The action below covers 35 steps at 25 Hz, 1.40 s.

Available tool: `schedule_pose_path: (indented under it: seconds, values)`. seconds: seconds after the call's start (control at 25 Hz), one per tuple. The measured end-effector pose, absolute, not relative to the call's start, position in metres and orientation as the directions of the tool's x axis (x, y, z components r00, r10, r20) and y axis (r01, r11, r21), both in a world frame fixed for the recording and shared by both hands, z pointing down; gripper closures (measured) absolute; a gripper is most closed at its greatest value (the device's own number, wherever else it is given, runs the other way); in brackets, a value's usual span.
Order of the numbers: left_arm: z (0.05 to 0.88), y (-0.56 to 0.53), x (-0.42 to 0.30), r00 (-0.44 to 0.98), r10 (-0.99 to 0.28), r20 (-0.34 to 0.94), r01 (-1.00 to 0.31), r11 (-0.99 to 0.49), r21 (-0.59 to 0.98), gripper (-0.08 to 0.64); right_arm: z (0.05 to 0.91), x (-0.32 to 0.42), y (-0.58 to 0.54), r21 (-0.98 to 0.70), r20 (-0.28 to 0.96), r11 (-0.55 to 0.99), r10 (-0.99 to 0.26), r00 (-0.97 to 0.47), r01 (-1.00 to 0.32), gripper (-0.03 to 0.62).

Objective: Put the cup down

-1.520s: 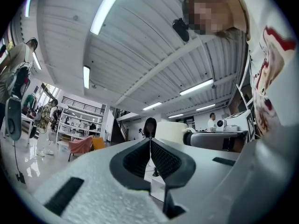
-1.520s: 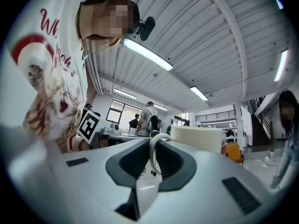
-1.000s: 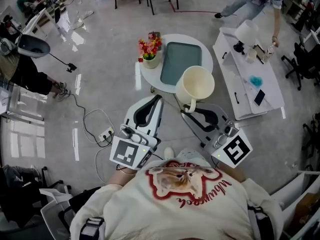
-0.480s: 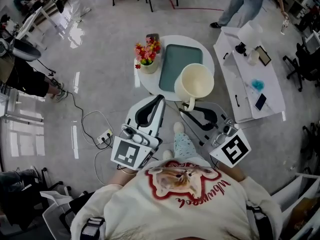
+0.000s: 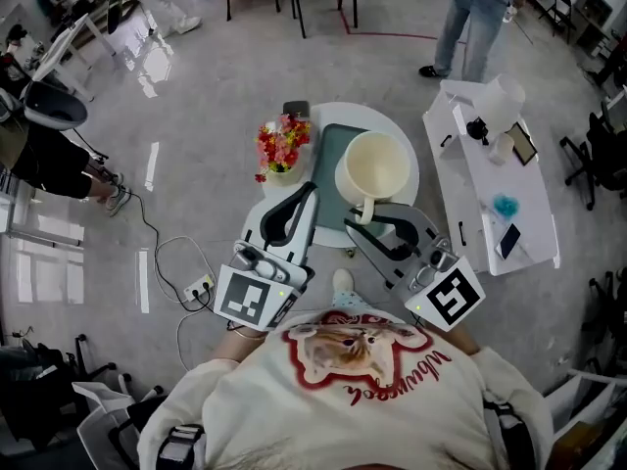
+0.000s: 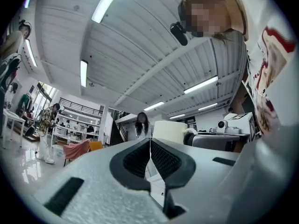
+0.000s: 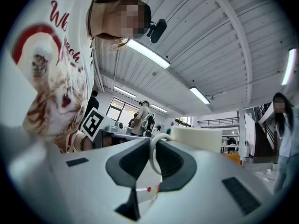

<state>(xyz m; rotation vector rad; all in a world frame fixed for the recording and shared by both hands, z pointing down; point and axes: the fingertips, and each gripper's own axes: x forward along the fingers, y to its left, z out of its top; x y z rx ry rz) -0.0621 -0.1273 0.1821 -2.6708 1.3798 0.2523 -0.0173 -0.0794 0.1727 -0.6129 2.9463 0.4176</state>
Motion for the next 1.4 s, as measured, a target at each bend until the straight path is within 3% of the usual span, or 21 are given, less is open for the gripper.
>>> schedule_pose_path:
  seconds: [0.4, 1.4]
  values:
    - [0.18, -0.194, -0.046, 0.522, -0.826, -0.214, -0.848, -0.53, -0.024, 0.543, 0.174, 0.002, -0.146, 0.252, -0.147, 0.898, -0.332, -0.932, -0.36, 0.538]
    - [0.223, -0.235, -0.06, 0.564, -0.818, -0.112, -0.821, -0.57, 0.038, 0.543, 0.227, -0.009, -0.221, 0.222, -0.128, 0.887, -0.385, -0.914, -0.405, 0.538]
